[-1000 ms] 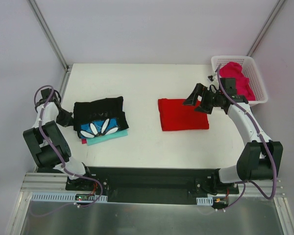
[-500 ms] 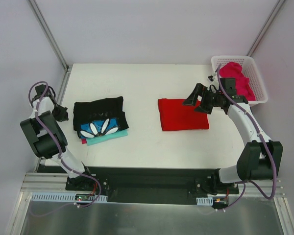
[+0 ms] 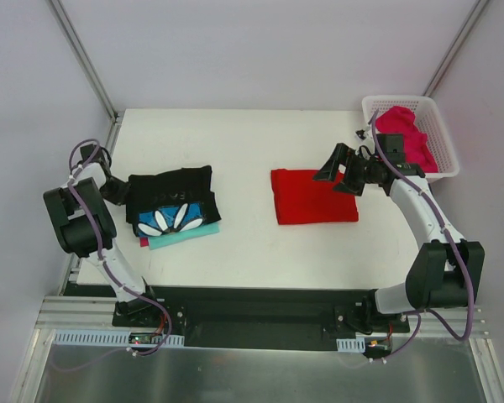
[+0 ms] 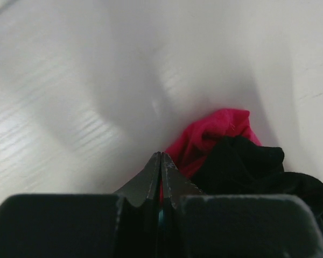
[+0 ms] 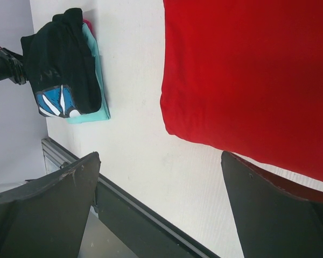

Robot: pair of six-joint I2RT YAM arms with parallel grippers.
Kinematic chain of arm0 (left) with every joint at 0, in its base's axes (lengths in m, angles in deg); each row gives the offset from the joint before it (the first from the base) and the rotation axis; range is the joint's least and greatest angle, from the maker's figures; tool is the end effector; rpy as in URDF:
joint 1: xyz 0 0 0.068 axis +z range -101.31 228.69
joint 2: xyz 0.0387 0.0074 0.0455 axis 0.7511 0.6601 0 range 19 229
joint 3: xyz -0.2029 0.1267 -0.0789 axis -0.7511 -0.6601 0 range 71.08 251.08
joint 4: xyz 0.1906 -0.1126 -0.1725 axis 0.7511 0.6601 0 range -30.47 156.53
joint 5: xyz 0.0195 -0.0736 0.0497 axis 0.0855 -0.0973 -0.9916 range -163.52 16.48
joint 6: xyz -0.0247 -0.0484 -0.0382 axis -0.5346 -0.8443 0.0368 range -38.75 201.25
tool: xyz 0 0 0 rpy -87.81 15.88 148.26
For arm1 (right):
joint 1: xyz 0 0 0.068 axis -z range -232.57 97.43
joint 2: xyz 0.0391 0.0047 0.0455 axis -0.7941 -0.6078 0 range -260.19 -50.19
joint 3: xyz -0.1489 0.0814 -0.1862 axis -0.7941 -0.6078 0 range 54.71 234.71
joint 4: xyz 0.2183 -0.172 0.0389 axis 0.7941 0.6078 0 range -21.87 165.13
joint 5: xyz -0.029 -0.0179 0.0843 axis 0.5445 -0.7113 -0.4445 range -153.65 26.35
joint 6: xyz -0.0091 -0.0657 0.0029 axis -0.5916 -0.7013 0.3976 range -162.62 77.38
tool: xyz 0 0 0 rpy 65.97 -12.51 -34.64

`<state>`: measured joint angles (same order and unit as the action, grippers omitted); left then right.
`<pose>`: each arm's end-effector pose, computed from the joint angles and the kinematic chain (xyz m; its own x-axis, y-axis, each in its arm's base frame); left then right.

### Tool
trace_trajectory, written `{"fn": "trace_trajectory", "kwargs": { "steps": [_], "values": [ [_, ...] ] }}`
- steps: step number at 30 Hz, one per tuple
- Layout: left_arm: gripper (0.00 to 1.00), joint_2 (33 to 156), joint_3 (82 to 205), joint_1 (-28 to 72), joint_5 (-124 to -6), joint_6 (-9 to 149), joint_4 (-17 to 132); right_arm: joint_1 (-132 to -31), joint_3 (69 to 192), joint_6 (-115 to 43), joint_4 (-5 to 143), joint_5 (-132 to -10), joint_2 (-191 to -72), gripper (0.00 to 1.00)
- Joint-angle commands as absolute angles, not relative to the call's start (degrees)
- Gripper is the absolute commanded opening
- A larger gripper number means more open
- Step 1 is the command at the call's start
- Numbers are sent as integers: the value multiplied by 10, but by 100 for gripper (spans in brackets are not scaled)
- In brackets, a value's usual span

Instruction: Fold and stack the t-shirts

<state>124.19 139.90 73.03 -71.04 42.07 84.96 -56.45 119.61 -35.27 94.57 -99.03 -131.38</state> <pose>0.3585 0.1598 0.1266 -0.3741 -0.8620 -0.3422 -0.8121 0.4827 -0.3280 0.3375 0.0534 0.2568 -0.7328 0.0551 -0.6783 -0.3888 0.7841 0.4837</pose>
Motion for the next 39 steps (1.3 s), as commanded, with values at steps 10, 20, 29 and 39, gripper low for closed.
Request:
{"fn": "trace_trajectory", "kwargs": {
  "steps": [10, 20, 29, 39],
  "values": [
    [0, 1220, 1354, 646, -726, 343, 815, -564, 1206, -362, 958, -997, -1298, 99],
    [0, 1214, 1306, 585, -733, 284, 783, -564, 1207, -368, 964, -1000, -1293, 99],
    [0, 1213, 1284, 541, -733, 227, 769, -564, 1205, -369, 965, -1001, -1290, 99],
    [0, 1198, 1252, 501, -732, 179, 764, -567, 1209, -358, 956, -1010, -1296, 99]
  ]
}}
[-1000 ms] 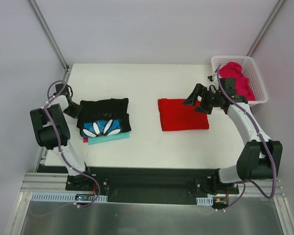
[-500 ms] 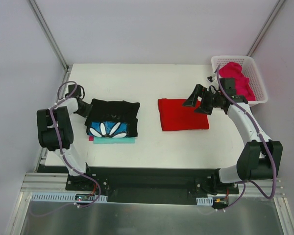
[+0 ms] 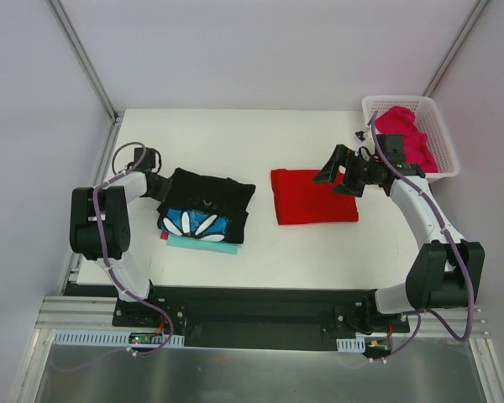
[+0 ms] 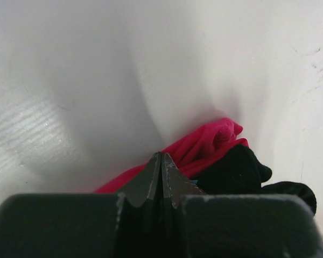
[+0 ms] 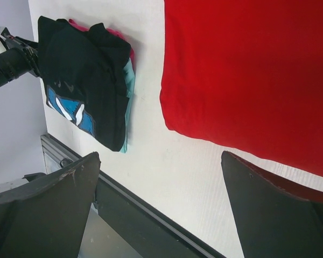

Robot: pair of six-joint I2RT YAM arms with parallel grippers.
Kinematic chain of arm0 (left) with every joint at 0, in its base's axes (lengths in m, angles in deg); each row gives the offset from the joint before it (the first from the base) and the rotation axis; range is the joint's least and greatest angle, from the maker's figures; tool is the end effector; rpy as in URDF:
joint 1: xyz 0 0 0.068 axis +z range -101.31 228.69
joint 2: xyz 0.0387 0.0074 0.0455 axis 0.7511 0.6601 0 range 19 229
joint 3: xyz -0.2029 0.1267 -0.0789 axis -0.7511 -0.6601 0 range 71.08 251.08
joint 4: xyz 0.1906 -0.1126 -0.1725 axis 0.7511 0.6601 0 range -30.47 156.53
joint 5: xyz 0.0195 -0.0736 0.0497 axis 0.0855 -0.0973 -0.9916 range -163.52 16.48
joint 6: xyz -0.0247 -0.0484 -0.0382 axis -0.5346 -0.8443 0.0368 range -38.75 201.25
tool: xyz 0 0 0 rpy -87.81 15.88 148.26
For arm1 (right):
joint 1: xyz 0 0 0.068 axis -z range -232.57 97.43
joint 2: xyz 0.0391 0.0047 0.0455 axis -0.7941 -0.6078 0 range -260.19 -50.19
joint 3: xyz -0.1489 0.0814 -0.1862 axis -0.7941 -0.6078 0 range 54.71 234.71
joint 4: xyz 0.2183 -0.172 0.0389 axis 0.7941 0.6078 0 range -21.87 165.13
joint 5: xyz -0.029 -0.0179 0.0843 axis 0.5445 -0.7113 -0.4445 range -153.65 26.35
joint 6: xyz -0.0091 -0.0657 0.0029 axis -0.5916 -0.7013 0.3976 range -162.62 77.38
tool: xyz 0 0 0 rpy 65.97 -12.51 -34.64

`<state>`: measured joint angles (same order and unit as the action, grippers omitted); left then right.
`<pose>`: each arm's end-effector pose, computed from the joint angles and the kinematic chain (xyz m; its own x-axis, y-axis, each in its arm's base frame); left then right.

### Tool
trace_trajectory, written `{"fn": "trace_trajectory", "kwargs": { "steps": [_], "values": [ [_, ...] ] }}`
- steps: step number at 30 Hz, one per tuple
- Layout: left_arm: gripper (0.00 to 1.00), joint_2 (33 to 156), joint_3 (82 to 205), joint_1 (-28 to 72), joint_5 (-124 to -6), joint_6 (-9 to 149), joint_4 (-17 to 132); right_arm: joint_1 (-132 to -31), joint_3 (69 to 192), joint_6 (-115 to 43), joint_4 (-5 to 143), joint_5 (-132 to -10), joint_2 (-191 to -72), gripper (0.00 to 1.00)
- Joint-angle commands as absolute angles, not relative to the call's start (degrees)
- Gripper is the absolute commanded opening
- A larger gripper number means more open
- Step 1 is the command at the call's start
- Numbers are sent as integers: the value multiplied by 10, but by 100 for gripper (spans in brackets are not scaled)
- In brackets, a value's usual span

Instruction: Fold and stack the t-shirts

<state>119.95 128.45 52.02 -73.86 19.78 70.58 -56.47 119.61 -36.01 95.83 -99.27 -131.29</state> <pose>0.3722 0.0221 0.1086 -0.3348 -0.8995 -0.2807 -0.7447 0.4351 -0.5061 0.3354 0.0536 0.2556 -0.7417 0.0435 -0.6693 -0.3911 0.7827 0.4842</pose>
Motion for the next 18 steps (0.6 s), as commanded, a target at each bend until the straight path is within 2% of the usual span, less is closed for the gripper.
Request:
{"fn": "trace_trajectory", "kwargs": {
  "steps": [1, 8, 11, 18],
  "values": [
    [0, 1194, 1250, 500, -733, 172, 765, -566, 1209, -356, 956, -1009, -1295, 99],
    [0, 1135, 1250, 496, -767, 188, 784, -570, 1214, -353, 957, -1010, -1289, 99],
    [0, 1088, 1306, 496, -819, 235, 825, -570, 1215, -360, 969, -1007, -1280, 99],
    [0, 986, 1382, 489, -839, 308, 867, -570, 1219, -362, 977, -994, -1267, 99]
  ]
}}
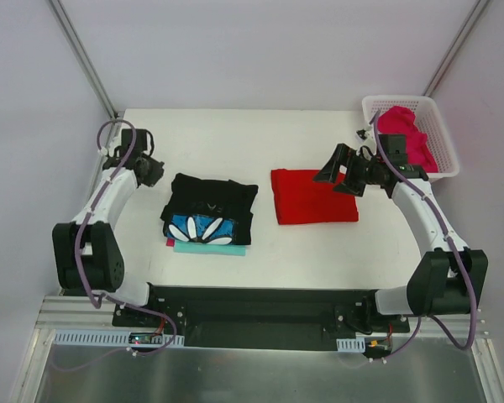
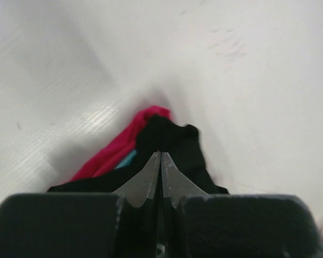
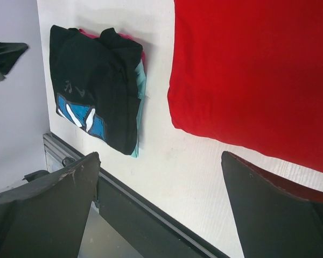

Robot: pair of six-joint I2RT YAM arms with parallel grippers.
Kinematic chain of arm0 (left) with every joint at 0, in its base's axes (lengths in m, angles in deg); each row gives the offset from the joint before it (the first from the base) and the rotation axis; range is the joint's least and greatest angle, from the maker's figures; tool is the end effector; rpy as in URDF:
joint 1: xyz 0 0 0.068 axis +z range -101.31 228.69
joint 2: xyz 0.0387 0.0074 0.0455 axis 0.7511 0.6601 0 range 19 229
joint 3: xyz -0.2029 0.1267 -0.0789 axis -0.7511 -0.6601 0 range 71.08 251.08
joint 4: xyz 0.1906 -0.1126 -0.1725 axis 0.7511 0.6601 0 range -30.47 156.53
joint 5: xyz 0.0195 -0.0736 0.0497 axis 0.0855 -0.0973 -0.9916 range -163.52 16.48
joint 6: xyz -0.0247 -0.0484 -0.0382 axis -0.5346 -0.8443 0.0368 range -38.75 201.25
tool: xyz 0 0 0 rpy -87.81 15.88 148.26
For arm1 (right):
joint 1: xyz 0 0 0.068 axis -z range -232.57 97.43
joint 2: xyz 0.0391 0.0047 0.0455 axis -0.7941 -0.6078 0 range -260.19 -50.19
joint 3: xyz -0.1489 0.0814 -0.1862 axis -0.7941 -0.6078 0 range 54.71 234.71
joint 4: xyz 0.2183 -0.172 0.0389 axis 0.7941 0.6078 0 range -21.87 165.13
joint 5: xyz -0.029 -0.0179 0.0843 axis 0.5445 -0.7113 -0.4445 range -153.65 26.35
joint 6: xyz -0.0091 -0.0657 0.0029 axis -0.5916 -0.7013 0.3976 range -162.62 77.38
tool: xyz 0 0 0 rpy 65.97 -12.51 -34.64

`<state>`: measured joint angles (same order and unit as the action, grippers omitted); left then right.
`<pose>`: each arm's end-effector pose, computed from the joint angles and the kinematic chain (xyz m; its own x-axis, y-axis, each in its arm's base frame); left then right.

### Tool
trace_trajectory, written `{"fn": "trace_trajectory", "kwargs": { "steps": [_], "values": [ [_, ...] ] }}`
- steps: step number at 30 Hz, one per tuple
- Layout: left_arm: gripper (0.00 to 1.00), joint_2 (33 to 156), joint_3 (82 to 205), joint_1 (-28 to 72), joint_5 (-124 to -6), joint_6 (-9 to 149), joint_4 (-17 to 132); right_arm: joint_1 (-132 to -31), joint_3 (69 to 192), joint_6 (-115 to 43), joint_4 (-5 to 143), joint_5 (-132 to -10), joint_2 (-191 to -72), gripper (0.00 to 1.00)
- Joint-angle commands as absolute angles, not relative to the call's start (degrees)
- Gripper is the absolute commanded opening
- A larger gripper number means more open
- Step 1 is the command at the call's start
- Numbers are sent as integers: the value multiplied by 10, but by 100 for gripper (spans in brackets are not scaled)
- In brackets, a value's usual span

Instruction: Fold and stack the t-shirts

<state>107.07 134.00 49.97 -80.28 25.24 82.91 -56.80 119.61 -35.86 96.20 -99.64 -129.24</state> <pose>0.3609 0.0143 0.2025 -0.3358 -0.8311 -0.4433 -0.6772 0.5402 -0.4997 0.3291 0.0554 0.2664 -0.7236 0.0422 -0.6889 -0.4112 0.7753 0.4794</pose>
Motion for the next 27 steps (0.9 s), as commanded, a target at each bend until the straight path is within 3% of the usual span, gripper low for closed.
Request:
{"fn": "trace_trajectory", "kwargs": {
  "steps": [1, 5, 8, 15, 19, 20, 22, 25, 27],
  "values": [
    [0, 973, 1387, 464, -847, 312, 869, -570, 1222, -365, 981, -988, -1266, 99],
    [0, 953, 1425, 382, -791, 328, 867, -569, 1227, -366, 986, -971, -1260, 99],
    [0, 1024, 1458, 316, -714, 333, 860, -563, 1216, -362, 985, -959, -1259, 99],
    [0, 1161, 1511, 175, -732, 302, 782, -512, 1195, -368, 993, -926, -1241, 100],
    [14, 1243, 1575, 98, -759, 277, 766, -450, 1181, -353, 985, -941, -1253, 96],
    [29, 1265, 1586, 91, -768, 273, 758, -446, 1176, -349, 974, -943, -1253, 96],
    [35, 1278, 1589, 78, -781, 247, 746, -439, 1169, -345, 969, -941, -1246, 96],
    [55, 1290, 1587, 64, -797, 238, 721, -434, 1169, -351, 974, -934, -1239, 96],
    [55, 1297, 1584, 60, -798, 235, 712, -433, 1167, -352, 975, -933, -1238, 96]
  ]
}}
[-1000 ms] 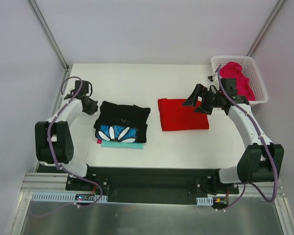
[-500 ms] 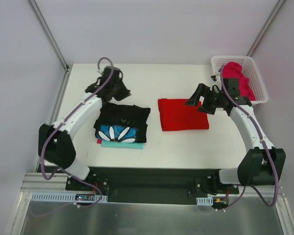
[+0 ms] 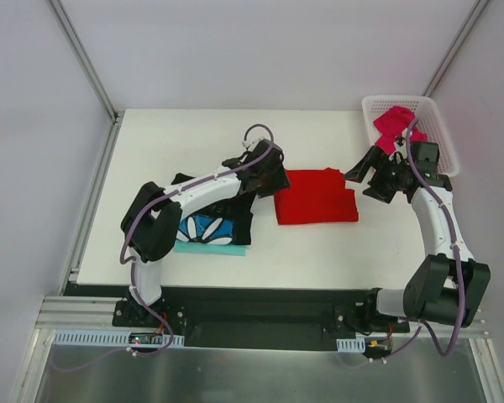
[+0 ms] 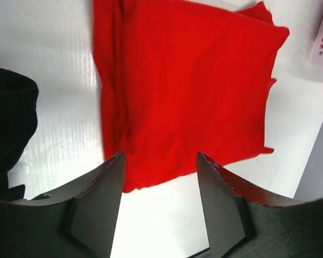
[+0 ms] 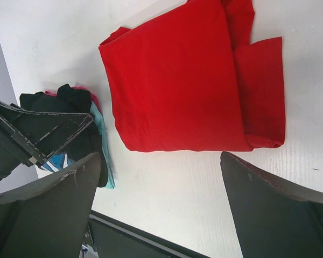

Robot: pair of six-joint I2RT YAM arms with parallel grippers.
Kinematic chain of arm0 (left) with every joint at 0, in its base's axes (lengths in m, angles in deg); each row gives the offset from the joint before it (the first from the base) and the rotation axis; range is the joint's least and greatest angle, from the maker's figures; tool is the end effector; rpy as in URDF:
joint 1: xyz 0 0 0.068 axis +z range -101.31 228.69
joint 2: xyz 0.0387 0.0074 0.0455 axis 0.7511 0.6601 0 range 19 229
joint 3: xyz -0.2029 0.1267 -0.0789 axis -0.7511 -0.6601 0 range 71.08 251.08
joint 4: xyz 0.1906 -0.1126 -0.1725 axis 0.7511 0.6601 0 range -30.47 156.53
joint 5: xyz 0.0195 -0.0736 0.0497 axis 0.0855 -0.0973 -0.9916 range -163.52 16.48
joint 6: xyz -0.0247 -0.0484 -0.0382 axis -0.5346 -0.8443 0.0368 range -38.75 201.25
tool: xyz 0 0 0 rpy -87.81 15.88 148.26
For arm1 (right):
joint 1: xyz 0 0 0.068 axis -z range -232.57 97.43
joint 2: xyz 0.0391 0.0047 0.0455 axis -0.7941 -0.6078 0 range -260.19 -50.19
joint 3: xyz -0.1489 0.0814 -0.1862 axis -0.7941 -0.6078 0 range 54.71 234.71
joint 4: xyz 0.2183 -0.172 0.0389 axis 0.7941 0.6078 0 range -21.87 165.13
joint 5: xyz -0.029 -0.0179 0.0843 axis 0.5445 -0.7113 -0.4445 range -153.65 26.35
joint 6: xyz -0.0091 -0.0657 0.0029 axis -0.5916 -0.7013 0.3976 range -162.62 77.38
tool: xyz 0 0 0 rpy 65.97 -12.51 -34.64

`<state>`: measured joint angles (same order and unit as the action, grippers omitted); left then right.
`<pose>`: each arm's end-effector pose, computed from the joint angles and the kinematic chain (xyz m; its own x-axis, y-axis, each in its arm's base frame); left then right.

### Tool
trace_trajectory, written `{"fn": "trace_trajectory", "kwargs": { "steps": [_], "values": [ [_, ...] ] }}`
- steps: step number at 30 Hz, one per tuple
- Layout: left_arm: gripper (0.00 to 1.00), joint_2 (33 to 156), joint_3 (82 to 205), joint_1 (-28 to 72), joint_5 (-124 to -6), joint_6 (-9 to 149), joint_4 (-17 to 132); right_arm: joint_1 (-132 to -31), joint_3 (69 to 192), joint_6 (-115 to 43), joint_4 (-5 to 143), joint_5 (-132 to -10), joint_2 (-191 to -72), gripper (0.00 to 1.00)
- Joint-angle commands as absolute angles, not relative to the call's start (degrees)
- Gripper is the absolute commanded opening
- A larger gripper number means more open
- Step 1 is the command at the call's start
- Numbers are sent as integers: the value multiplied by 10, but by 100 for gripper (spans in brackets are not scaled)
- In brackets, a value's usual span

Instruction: Fold and stack the t-shirts

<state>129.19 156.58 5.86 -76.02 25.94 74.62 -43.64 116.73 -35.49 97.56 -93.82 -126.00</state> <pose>0.3442 -0.3158 0.2035 -0.8053 -0.3736 -0.4603 -0.0133 0.7877 -0.6159 0.3199 -0.0235 0.2617 -0.6994 0.2188 -0.6804 -0.1417 0.8906 0.4321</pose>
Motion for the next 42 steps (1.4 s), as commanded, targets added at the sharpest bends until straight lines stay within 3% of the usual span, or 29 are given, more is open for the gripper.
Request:
{"fn": "trace_trajectory", "kwargs": {
  "steps": [1, 21, 42],
  "values": [
    [56, 1297, 1580, 59, -802, 232, 710, -432, 1164, -350, 974, -936, -1238, 96],
    [65, 1346, 1522, 58, -808, 232, 657, -427, 1171, -341, 977, -938, -1249, 96],
    [59, 1393, 1476, 51, -794, 181, 544, -427, 1166, -341, 988, -917, -1236, 96]
  ]
}}
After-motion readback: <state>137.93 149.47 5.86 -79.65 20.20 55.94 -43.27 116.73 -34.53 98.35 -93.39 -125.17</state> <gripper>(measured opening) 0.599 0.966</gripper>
